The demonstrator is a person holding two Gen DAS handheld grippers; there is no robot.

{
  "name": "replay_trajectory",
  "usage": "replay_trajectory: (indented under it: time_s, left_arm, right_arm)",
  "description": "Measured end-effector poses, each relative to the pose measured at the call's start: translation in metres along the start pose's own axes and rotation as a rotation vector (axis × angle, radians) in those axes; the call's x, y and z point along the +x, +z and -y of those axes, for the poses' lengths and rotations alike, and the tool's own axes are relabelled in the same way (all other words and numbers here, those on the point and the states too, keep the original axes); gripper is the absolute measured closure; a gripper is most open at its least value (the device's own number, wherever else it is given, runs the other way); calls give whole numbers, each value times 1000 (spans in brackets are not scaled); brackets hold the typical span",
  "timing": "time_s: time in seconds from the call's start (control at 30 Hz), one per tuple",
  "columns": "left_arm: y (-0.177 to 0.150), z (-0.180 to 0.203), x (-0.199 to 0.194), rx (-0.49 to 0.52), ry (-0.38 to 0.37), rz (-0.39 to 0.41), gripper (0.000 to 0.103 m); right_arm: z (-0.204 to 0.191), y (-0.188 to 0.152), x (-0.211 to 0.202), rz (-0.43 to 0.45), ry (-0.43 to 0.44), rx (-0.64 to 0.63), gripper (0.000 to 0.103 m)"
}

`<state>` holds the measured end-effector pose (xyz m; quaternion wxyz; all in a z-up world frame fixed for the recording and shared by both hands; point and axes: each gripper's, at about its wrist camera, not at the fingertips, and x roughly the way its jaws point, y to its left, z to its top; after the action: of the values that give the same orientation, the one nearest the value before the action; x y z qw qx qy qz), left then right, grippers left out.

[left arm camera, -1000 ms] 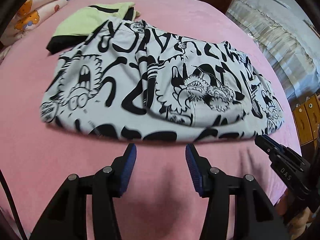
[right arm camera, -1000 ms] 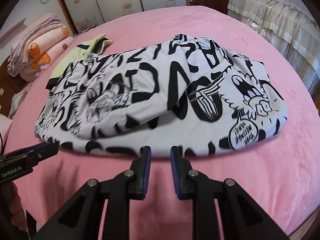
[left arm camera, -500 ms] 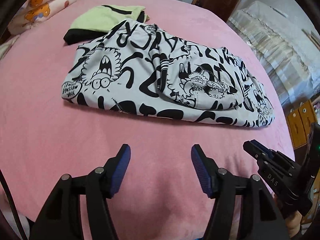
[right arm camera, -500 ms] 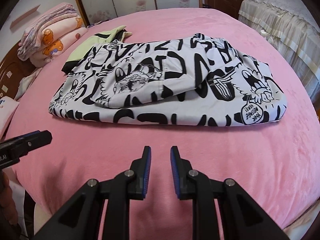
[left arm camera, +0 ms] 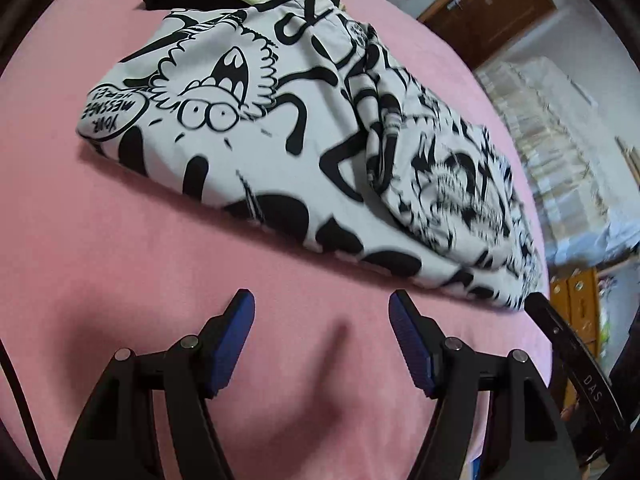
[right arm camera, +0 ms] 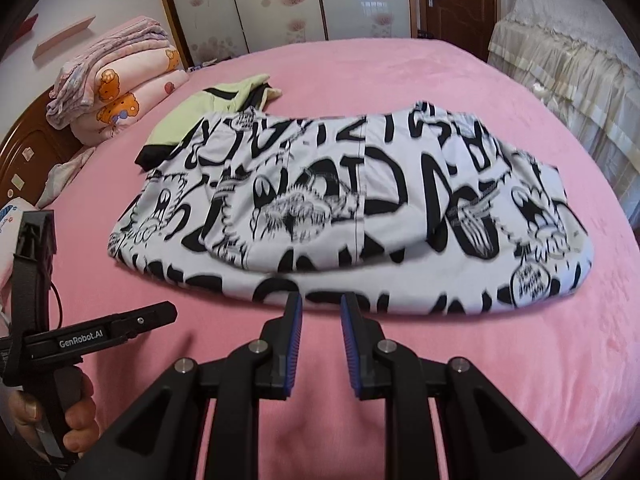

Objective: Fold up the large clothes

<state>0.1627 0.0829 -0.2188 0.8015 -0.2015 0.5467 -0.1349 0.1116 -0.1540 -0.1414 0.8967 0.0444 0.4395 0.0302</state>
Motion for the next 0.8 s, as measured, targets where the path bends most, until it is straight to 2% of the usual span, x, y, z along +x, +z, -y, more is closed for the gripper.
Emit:
replay_trajectory:
  time_s: [0.43,0.67,0.8]
  left_arm:
    - [50,-31,31,-104,-124,68,35]
    - [78,-53,41,-188,-215,135,35]
    - [93,-60,45,-220,-225,176,36]
  right_arm:
    - [-9,33,22,54,60,20,83]
    - [-16,52,31,82,40,-10,78]
    - [-17,74,42,114,-6,-22,78]
